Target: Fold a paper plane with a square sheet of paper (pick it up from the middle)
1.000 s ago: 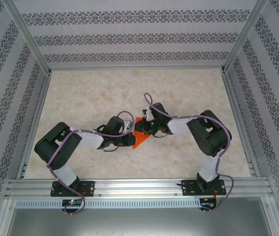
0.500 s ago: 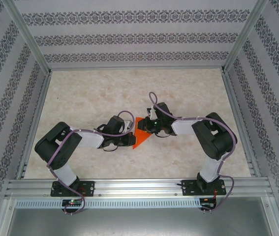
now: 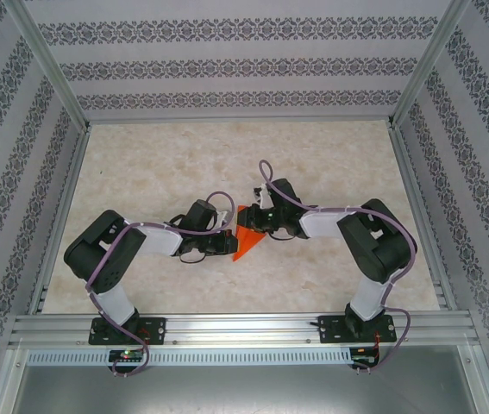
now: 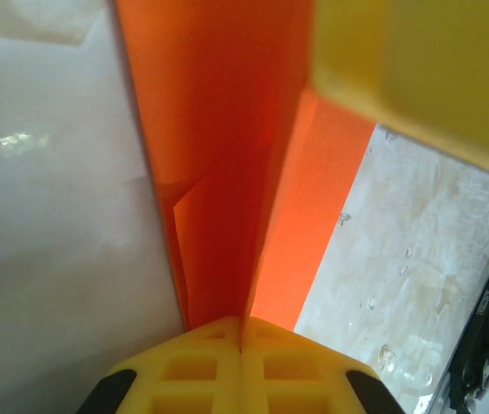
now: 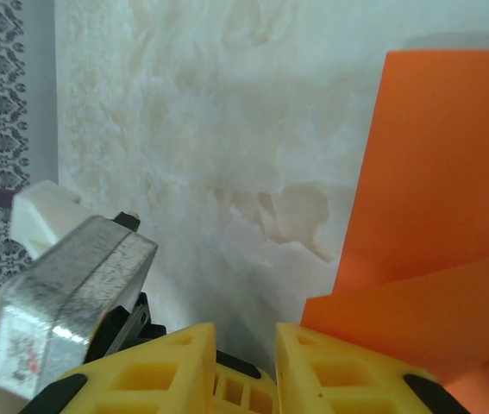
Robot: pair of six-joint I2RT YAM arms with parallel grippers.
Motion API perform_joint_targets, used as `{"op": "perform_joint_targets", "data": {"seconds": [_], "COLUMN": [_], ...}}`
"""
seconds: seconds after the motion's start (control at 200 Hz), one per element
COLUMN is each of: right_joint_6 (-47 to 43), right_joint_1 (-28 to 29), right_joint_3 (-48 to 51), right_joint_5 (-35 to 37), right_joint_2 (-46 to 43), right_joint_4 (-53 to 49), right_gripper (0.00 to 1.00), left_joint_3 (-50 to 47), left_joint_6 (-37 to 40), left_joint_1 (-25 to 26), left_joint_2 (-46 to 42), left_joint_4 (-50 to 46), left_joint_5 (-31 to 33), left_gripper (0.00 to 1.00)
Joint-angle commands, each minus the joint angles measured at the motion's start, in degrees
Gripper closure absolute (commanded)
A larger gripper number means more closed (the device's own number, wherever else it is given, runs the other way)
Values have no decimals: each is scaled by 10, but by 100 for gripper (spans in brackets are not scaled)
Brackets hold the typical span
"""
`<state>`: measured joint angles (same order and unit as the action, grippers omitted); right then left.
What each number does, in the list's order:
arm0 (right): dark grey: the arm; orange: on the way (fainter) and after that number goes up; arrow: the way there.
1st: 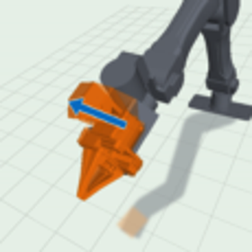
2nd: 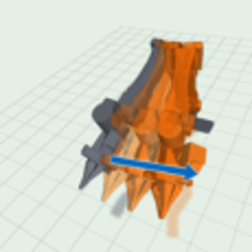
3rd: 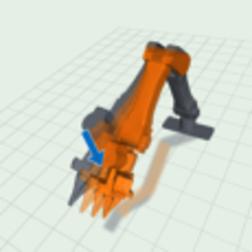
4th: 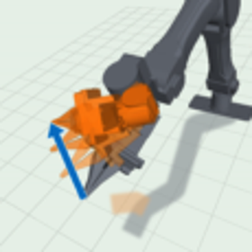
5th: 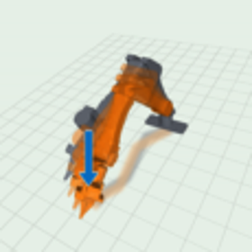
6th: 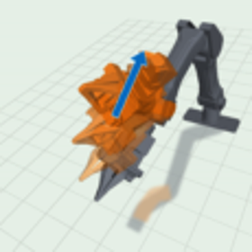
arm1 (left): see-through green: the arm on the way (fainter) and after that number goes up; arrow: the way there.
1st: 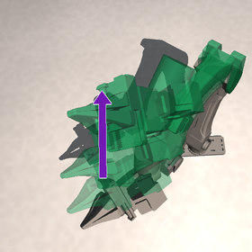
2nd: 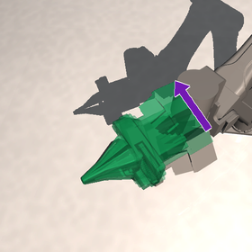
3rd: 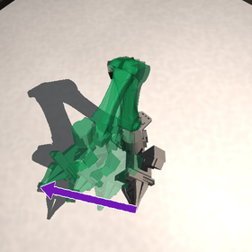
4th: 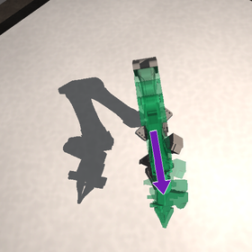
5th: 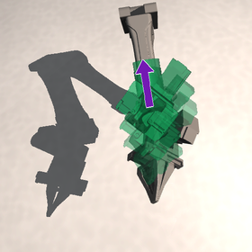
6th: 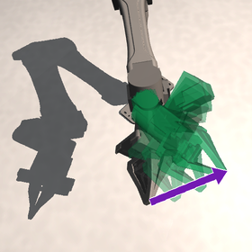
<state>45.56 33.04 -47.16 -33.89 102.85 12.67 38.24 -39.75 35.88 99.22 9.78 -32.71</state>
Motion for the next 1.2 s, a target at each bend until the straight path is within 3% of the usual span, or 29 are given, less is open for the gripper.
{"op": "perform_joint_targets", "data": {"seconds": [0.0,0.934,1.194], "right_joint_6": [-3,-10,-23], "right_joint_1": [2,-18,-20], "right_joint_3": [-20,-45,-53], "right_joint_5": [-8,-36,-11], "right_joint_2": [19,98,105], "right_joint_4": [7,19,-31], "right_gripper": [75,75,75], "left_joint_3": [-4,-15,-7], "left_joint_6": [-3,-2,5], "left_joint_1": [0,-1,-1], "left_joint_2": [32,37,34], "left_joint_4": [-26,-29,-41], "left_joint_5": [12,14,17], "left_gripper": [100,98,97]}}
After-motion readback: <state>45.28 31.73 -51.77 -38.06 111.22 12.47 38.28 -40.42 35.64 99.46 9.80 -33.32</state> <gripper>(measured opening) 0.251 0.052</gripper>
